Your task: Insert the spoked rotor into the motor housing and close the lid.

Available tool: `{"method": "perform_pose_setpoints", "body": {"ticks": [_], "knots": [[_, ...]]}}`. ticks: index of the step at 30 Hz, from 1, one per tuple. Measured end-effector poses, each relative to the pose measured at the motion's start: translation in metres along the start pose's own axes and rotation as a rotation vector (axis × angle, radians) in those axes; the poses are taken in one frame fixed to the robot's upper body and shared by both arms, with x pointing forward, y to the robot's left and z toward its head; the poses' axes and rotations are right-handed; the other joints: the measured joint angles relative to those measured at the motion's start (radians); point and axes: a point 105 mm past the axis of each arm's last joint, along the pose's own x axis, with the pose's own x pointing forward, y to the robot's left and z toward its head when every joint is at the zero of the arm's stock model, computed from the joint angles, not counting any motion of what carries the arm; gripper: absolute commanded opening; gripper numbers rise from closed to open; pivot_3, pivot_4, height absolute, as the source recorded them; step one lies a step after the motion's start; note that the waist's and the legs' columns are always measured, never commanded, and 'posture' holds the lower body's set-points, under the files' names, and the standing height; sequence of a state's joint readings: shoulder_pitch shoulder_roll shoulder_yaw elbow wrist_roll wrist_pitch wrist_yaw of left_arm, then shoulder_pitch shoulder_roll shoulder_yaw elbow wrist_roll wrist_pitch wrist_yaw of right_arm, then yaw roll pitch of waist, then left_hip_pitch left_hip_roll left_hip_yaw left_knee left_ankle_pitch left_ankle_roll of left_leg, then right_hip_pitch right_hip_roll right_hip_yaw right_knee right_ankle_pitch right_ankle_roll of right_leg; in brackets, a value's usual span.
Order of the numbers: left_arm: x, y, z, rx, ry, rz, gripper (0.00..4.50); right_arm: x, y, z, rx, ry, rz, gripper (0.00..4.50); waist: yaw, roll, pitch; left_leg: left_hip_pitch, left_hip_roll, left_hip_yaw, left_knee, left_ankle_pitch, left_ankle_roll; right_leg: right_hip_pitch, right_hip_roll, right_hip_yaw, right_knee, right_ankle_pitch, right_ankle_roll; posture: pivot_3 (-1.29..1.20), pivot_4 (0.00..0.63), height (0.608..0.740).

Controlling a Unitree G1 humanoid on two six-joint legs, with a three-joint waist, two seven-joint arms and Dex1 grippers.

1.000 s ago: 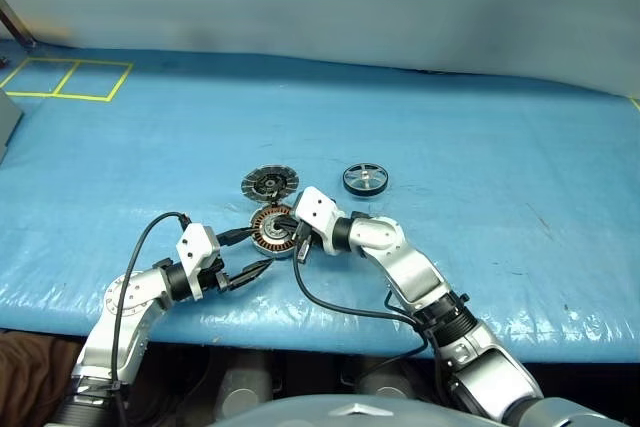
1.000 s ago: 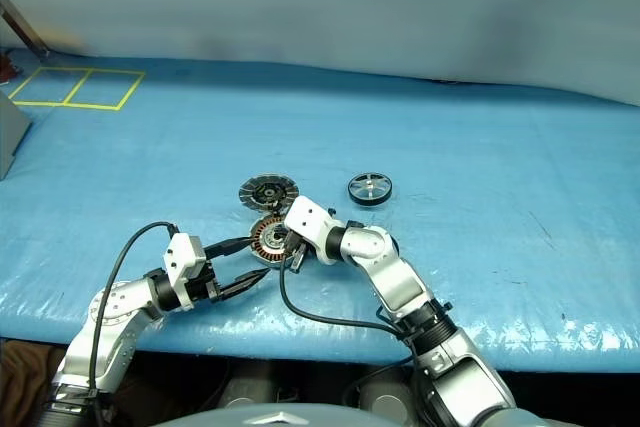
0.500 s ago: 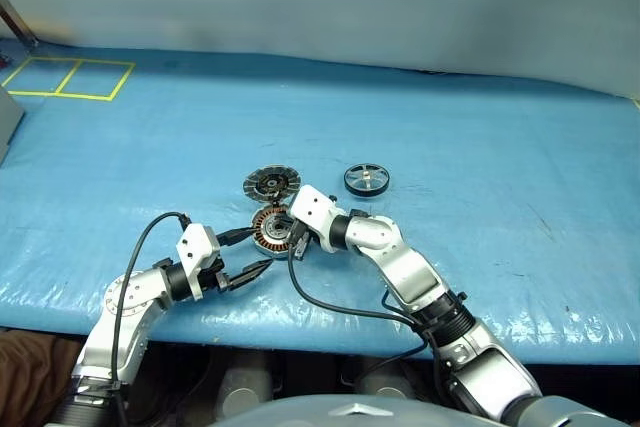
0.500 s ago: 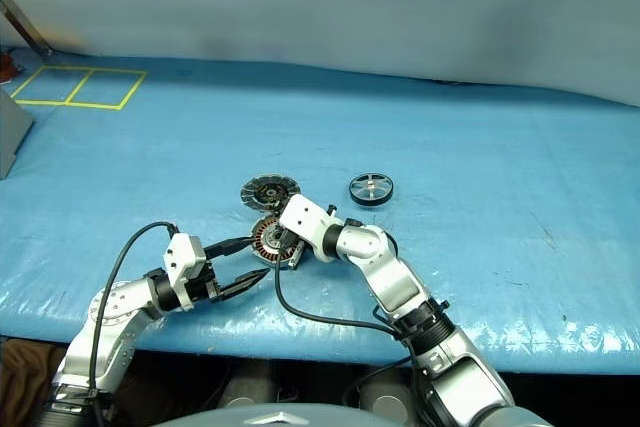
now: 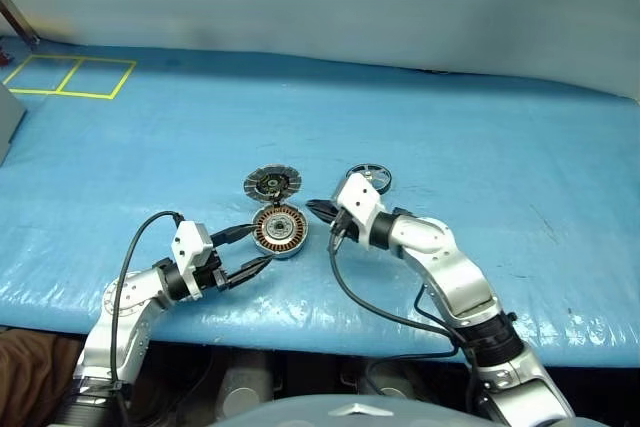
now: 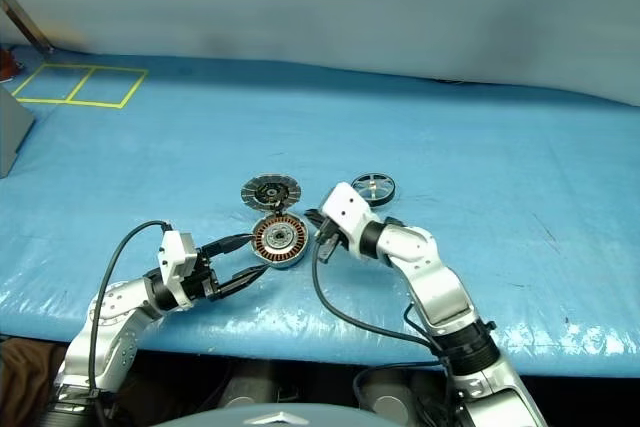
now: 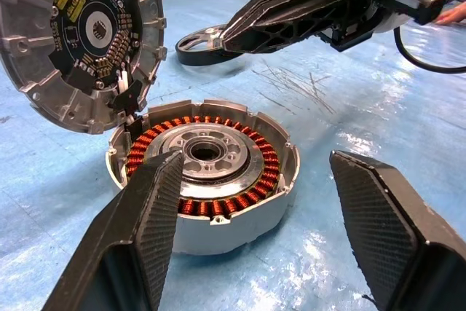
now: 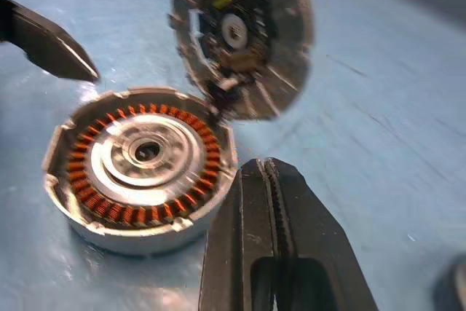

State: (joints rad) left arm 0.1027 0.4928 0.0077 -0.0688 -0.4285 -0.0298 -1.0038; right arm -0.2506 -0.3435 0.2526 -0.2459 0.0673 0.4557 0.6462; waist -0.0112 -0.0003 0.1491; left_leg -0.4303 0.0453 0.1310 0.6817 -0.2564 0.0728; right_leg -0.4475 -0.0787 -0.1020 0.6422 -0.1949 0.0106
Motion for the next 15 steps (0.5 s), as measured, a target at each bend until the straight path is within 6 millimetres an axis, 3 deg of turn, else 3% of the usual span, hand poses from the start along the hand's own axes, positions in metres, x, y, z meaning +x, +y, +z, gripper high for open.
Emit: {"method": "perform_pose_setpoints", "body": {"ticks": [5, 12, 15], "knots": [[0.0, 0.002, 0.004, 0.0, -0.018, 0.004, 3.42, -0.019, -0.039, -0.017, -0.021, 0.083, -0.166, 2.18, -0.001, 0.0, 0.0, 0.0, 0.0, 0.0, 0.0, 0.0, 0.0, 0.0, 0.001, 0.0, 0.0, 0.0, 0.0, 0.0, 0.15, 0.74], [0.005, -0.001, 0.005, -0.008, -0.031, -0.006, 3.42, -0.02, -0.072, -0.012, -0.04, 0.095, -0.248, 2.18, -0.001, 0.001, 0.001, -0.001, 0.0, 0.001, 0.0, 0.002, 0.005, 0.002, 0.002, 0.001, 0.0, 0.0, 0.0, 0.0, 0.15, 0.74], [0.005, -0.002, 0.004, -0.01, -0.03, -0.007, 3.42, -0.02, -0.082, -0.021, -0.01, 0.126, -0.271, 2.18, 0.0, 0.001, 0.001, -0.001, 0.0, 0.001, 0.0, 0.002, 0.005, 0.002, 0.002, 0.001, 0.0, 0.0, 0.0, 0.0, 0.15, 0.74]]}}
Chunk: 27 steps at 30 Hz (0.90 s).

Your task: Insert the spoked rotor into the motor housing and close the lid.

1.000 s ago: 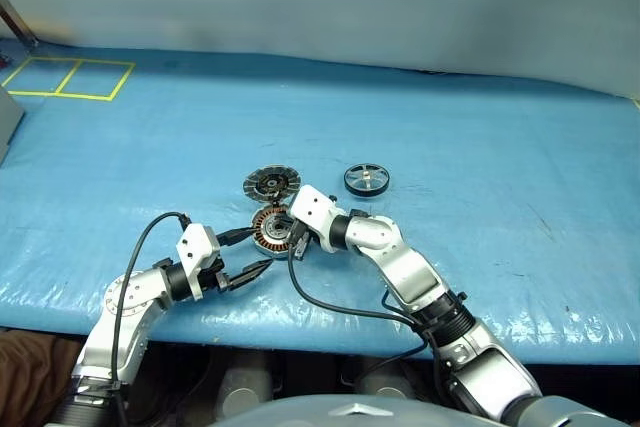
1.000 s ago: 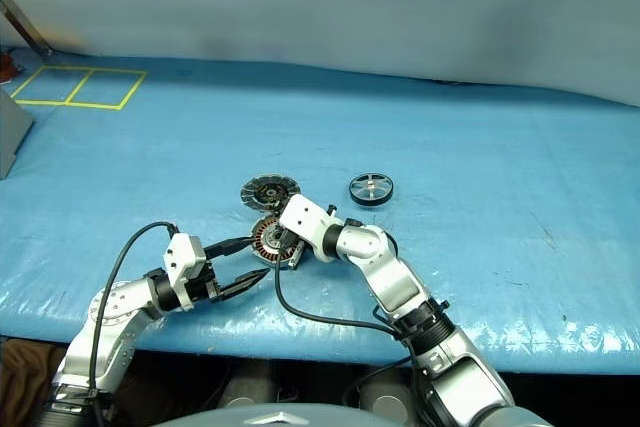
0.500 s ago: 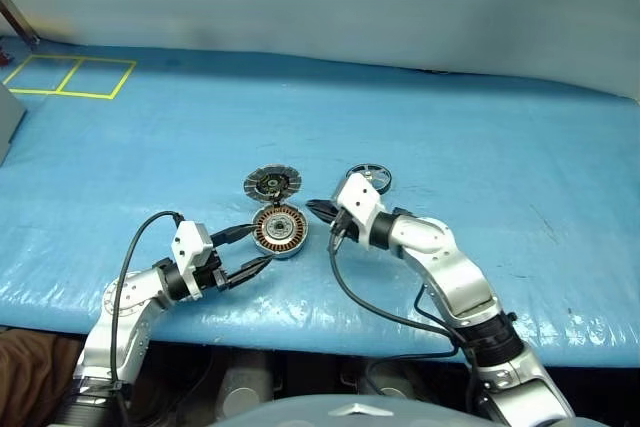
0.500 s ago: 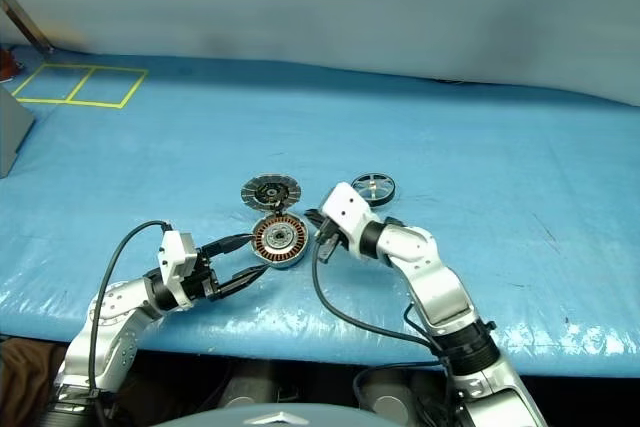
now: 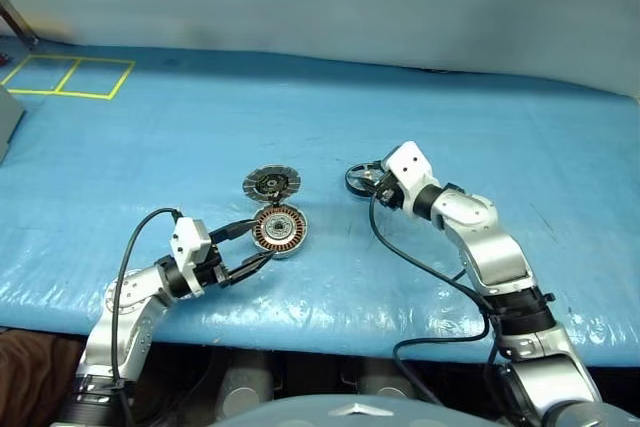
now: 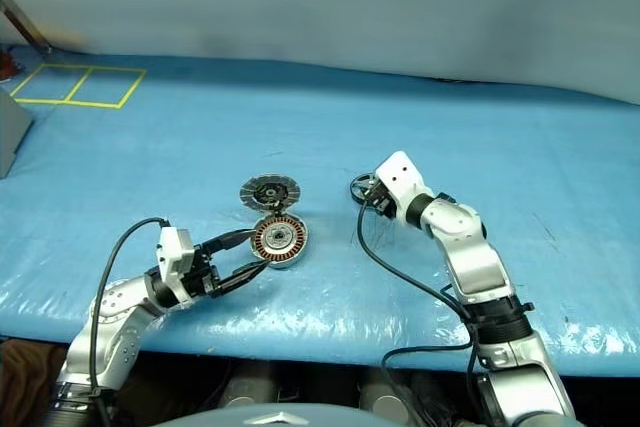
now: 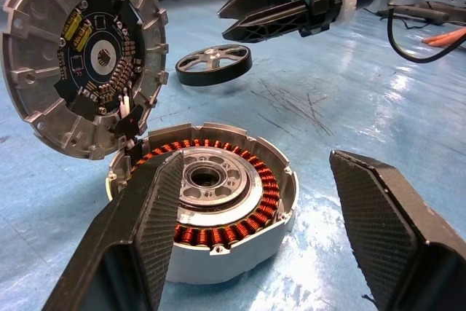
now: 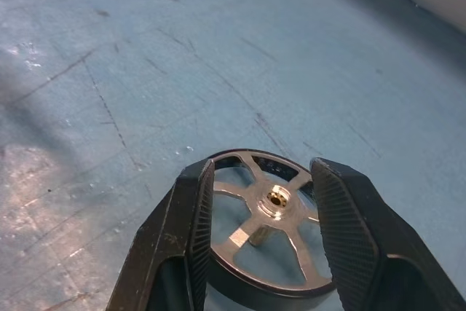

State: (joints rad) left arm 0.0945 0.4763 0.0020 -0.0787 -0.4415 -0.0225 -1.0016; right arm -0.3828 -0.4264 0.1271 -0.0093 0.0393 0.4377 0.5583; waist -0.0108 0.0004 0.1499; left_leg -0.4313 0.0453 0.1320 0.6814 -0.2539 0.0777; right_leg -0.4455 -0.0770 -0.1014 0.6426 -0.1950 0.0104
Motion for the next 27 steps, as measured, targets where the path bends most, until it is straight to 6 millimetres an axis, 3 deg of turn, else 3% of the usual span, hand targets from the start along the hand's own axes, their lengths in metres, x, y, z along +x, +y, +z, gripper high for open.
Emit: {"method": "perform_pose_setpoints", "body": {"ticks": [6, 21, 27], "knots": [[0.0, 0.001, -0.001, 0.001, 0.007, 0.013, 3.42, 0.004, -0.004, -0.015, 0.029, 0.058, -0.017, 2.18, -0.001, 0.0, 0.0, 0.0, 0.0, 0.001, 0.0, 0.001, -0.001, 0.0, 0.0, 0.001, 0.0, 0.0, 0.0, 0.0, 0.15, 0.74], [-0.002, 0.001, -0.004, -0.008, 0.02, 0.019, 3.42, -0.005, 0.003, -0.022, 0.068, 0.072, -0.016, 2.18, -0.001, 0.0, 0.0, 0.0, 0.0, 0.001, 0.0, 0.001, -0.001, 0.0, 0.0, 0.001, 0.0, 0.0, 0.0, 0.0, 0.15, 0.74], [-0.001, 0.0, -0.003, -0.006, 0.021, 0.016, 3.42, -0.015, -0.01, -0.02, 0.042, 0.08, -0.053, 2.18, -0.001, 0.0, 0.0, 0.0, 0.0, 0.001, 0.0, 0.0, -0.001, 0.0, 0.0, 0.001, 0.0, 0.0, 0.0, 0.0, 0.15, 0.74]]}}
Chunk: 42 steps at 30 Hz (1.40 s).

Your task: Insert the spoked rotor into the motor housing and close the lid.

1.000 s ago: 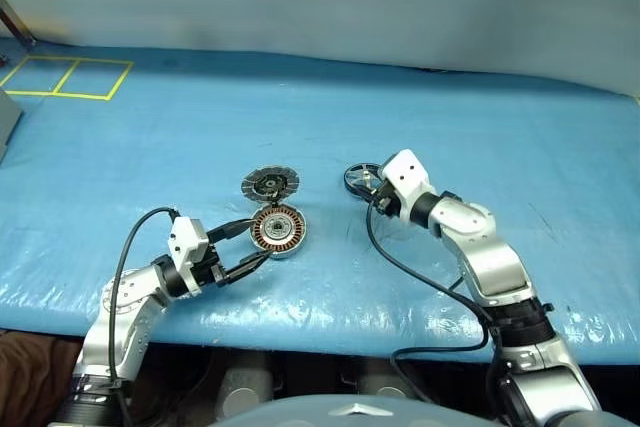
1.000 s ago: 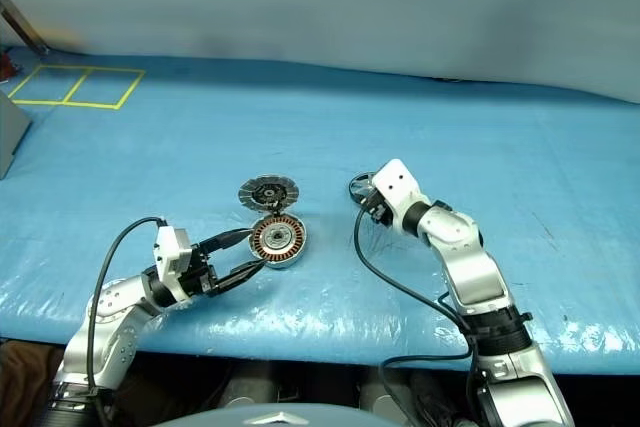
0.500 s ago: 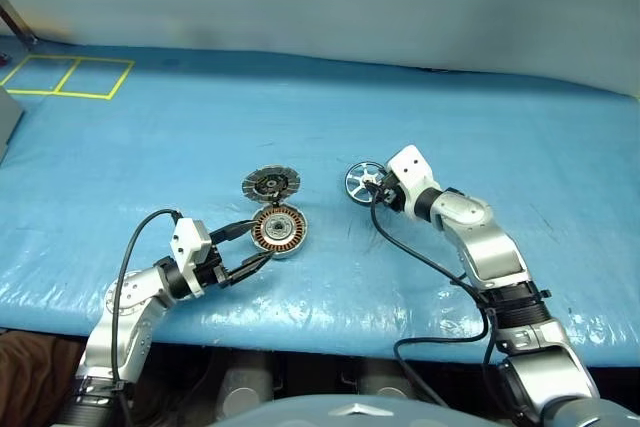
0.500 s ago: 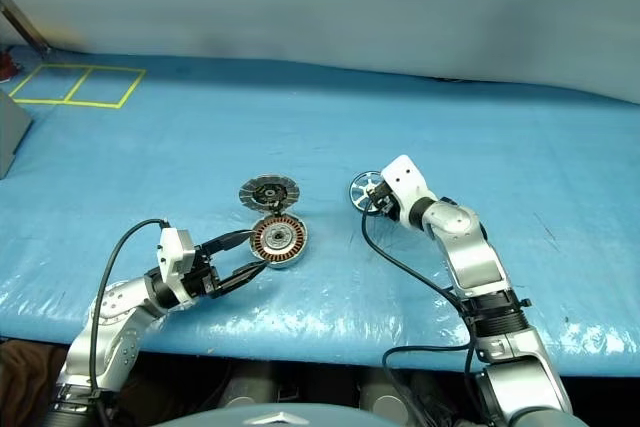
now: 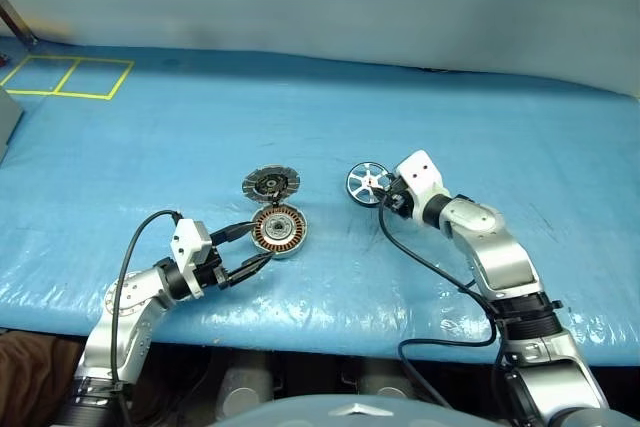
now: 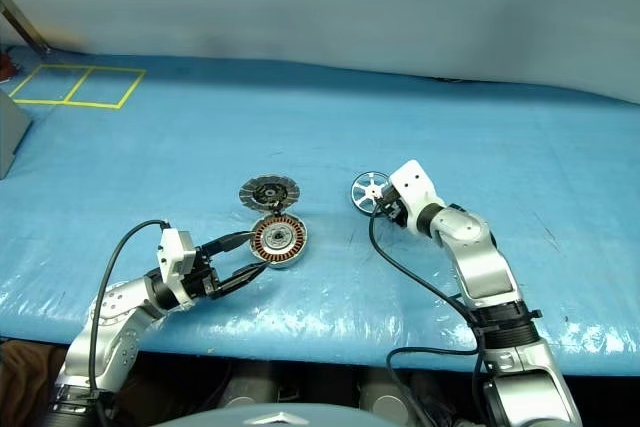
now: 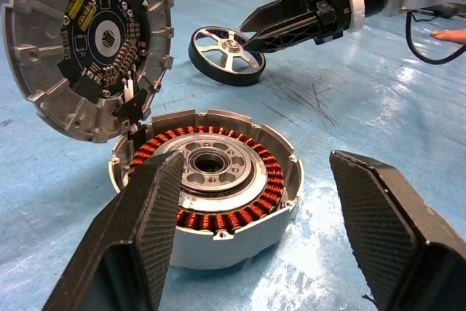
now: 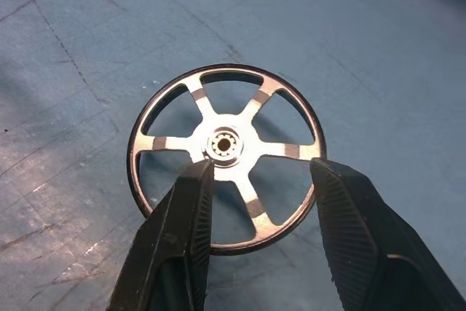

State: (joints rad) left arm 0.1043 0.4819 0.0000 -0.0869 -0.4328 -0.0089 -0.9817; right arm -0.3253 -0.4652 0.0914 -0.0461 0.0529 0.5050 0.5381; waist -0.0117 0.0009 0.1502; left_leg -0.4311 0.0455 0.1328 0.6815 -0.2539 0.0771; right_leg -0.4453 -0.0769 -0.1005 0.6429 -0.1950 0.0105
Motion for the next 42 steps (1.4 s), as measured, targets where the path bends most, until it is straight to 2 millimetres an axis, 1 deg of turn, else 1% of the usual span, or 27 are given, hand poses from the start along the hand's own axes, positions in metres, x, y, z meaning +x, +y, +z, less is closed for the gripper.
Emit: {"method": "perform_pose_setpoints", "body": {"ticks": [4, 10, 16, 19, 22, 26, 27, 31, 34, 38, 40, 42], "knots": [[0.001, -0.001, 0.0, -0.002, 0.001, -0.005, 3.42, -0.002, -0.003, -0.005, -0.011, 0.023, -0.006, 2.18, 0.0, 0.0, 0.0, 0.0, 0.0, 0.0, 0.0, 0.0, 0.0, 0.0, 0.0, 0.0, 0.0, 0.0, 0.0, 0.0, 0.15, 0.74], [0.001, -0.001, -0.001, -0.003, 0.002, -0.002, 3.42, 0.003, 0.005, -0.016, -0.081, 0.075, 0.022, 2.18, 0.0, 0.0, 0.0, 0.0, 0.0, 0.0, 0.0, 0.0, 0.0, 0.0, 0.0, 0.0, 0.0, 0.0, 0.0, 0.0, 0.15, 0.74], [0.001, 0.0, -0.001, -0.003, 0.002, 0.008, 3.42, 0.006, 0.006, -0.012, -0.176, 0.068, 0.025, 2.18, 0.0, 0.0, 0.0, 0.0, 0.0, 0.0, 0.0, 0.001, -0.001, 0.0, 0.0, 0.0, 0.0, 0.0, 0.0, 0.0, 0.15, 0.74], [0.001, 0.0, -0.001, -0.004, 0.003, 0.012, 3.42, 0.007, 0.006, -0.013, -0.189, 0.073, 0.026, 2.18, 0.0, 0.0, 0.0, 0.0, 0.0, 0.0, 0.0, 0.001, -0.001, 0.0, 0.0, 0.0, 0.0, 0.0, 0.0, 0.0, 0.15, 0.74], [0.001, 0.0, -0.001, -0.004, 0.003, 0.013, 3.42, 0.01, 0.008, -0.013, -0.176, 0.075, 0.046, 1.58, 0.0, 0.0, 0.0, 0.0, 0.0, 0.0, 0.0, 0.001, -0.001, 0.001, 0.0, 0.0, 0.0, 0.0, 0.0, 0.0, 0.15, 0.74], [0.001, 0.0, -0.001, -0.004, 0.003, 0.012, 3.42, 0.012, 0.009, -0.017, -0.142, 0.081, 0.059, 0.25, 0.0, 0.0, 0.0, 0.001, 0.0, 0.0, 0.0, 0.001, -0.001, 0.001, 0.001, 0.0, 0.0, 0.0, 0.0, 0.0, 0.15, 0.74], [0.001, 0.0, -0.001, -0.004, 0.004, 0.013, 3.42, 0.012, 0.009, -0.018, -0.131, 0.081, 0.06, 0.04, 0.0, 0.0, 0.0, 0.001, 0.0, 0.0, 0.0, 0.001, -0.001, 0.001, 0.001, 0.0, 0.0, 0.0, 0.0, 0.0, 0.15, 0.74], [-0.001, -0.001, -0.003, -0.004, 0.015, 0.008, 3.42, 0.012, 0.01, -0.018, -0.102, 0.069, 0.072, 0.04, -0.001, 0.0, 0.0, 0.0, 0.0, 0.0, 0.0, 0.001, -0.001, 0.001, 0.0, 0.0, 0.0, 0.0, 0.0, 0.0, 0.15, 0.74], [-0.003, -0.002, -0.004, -0.003, 0.023, -0.003, 3.42, 0.007, 0.009, -0.02, -0.059, 0.055, 0.066, 0.04, 0.001, 0.0, 0.0, 0.0, 0.0, 0.0, 0.0, 0.001, -0.001, 0.001, 0.0, 0.0, 0.0, 0.0, 0.0, 0.0, 0.15, 0.74], [-0.004, -0.004, -0.004, -0.002, 0.025, -0.011, 3.42, -0.002, 0.017, -0.02, 0.014, -0.009, 0.092, 0.04, 0.001, 0.0, 0.0, 0.0, 0.0, 0.0, 0.0, 0.001, -0.001, 0.001, 0.0, 0.0, 0.0, 0.0, 0.0, 0.0, 0.15, 0.74], [-0.005, -0.005, -0.004, -0.003, 0.026, -0.017, 3.42, -0.009, 0.023, -0.014, 0.038, -0.071, 0.131, 0.04, 0.001, 0.0, 0.0, 0.0, 0.0, 0.0, 0.0, 0.0, 0.0, 0.001, 0.0, 0.0, 0.0, 0.0, 0.0, 0.0, 0.15, 0.74], [-0.007, -0.006, -0.006, -0.004, 0.034, -0.025, 3.42, -0.019, 0.035, -0.003, 0.056, -0.15, 0.203, 0.04, 0.0, 0.0, 0.0, 0.0, 0.0, 0.0, 0.0, 0.0, 0.0, 0.0, 0.001, 0.0, 0.0, 0.0, 0.0, 0.0, 0.15, 0.74]]}}
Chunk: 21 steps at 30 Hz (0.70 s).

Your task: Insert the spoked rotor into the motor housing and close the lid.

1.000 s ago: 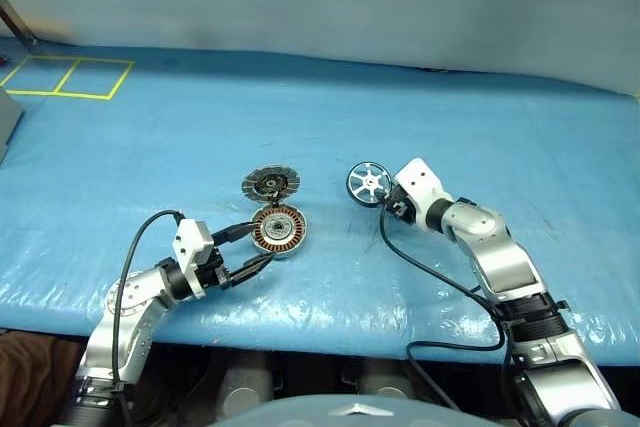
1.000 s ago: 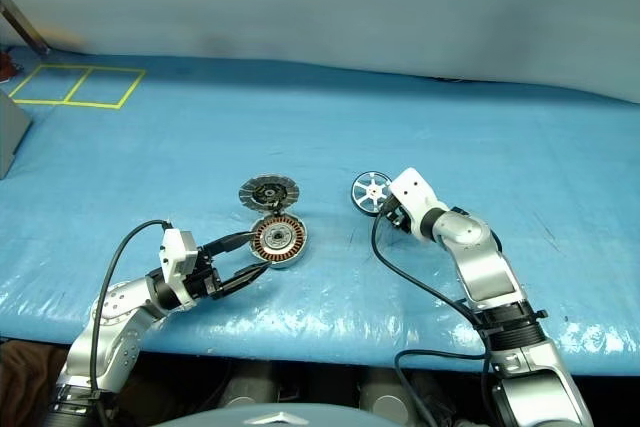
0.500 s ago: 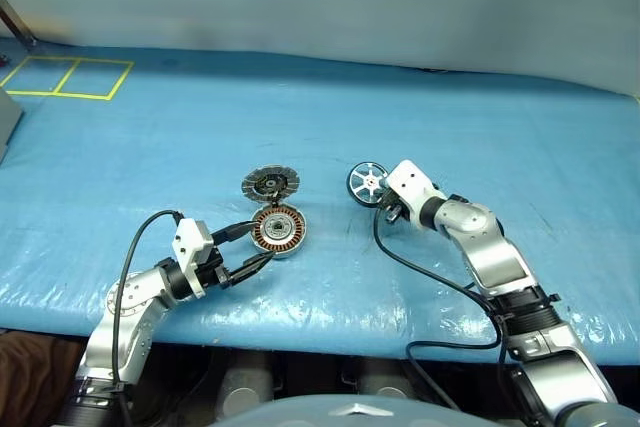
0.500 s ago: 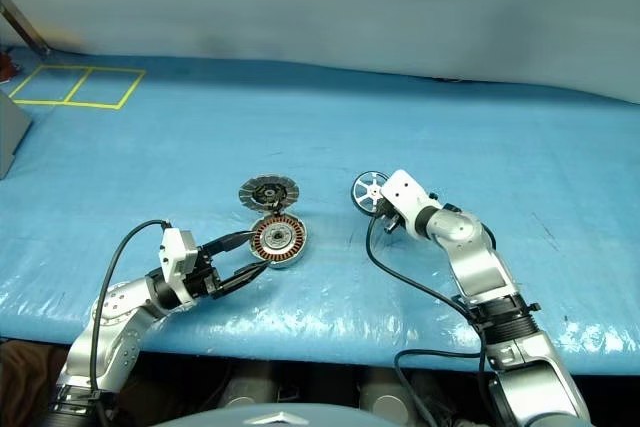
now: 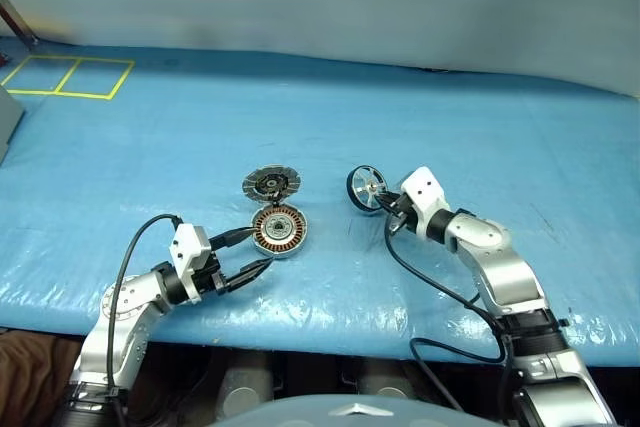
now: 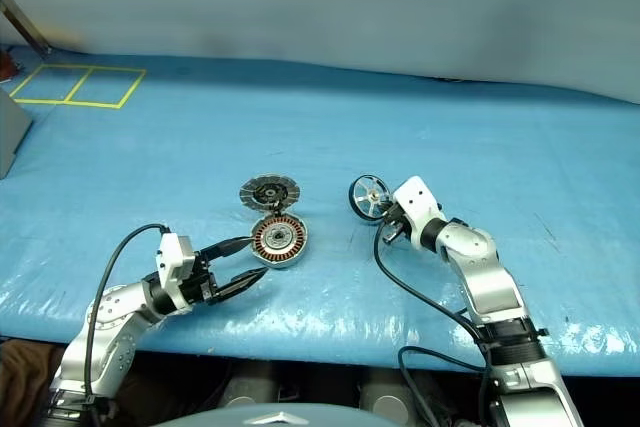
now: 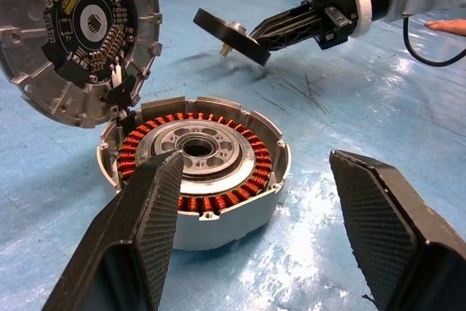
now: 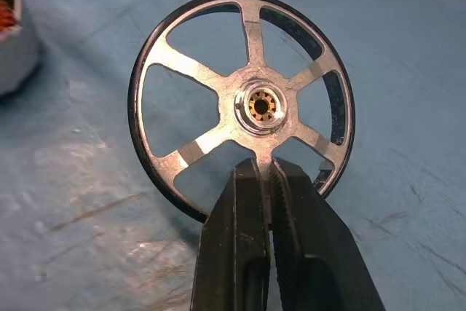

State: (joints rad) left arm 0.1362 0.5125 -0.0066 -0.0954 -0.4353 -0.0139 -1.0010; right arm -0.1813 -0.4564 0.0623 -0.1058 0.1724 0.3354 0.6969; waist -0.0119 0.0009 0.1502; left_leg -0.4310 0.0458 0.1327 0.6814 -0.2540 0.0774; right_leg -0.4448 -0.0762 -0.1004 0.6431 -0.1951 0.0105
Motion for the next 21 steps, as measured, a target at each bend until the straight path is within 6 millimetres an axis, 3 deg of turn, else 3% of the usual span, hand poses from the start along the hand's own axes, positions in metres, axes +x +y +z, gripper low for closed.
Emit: {"method": "perform_pose_setpoints", "body": {"ticks": [9, 16, 21], "knots": [[-0.002, -0.005, 0.002, 0.001, 0.003, -0.036, 3.42, -0.006, 0.061, 0.03, 0.002, -0.138, 0.31, 0.04, 0.001, 0.0, 0.0, 0.002, 0.0, -0.001, 0.001, -0.002, -0.003, -0.002, -0.001, -0.001, 0.0, 0.0, 0.0, 0.0, 0.15, 0.74], [-0.005, -0.005, 0.0, 0.01, 0.029, -0.043, 3.42, 0.016, 0.095, 0.042, -0.019, -0.169, 0.421, 0.04, 0.001, 0.0, 0.0, 0.002, 0.0, -0.002, 0.001, -0.002, -0.003, -0.002, -0.001, -0.001, 0.0, 0.0, 0.0, 0.0, 0.15, 0.74], [-0.006, -0.005, -0.001, 0.015, 0.04, -0.042, 3.42, 0.034, 0.102, 0.041, -0.074, -0.141, 0.405, 0.04, 0.002, 0.0, 0.0, 0.002, 0.0, -0.002, 0.001, -0.002, -0.003, -0.002, -0.001, -0.001, 0.0, 0.0, 0.0, 0.0, 0.15, 0.74]]}}
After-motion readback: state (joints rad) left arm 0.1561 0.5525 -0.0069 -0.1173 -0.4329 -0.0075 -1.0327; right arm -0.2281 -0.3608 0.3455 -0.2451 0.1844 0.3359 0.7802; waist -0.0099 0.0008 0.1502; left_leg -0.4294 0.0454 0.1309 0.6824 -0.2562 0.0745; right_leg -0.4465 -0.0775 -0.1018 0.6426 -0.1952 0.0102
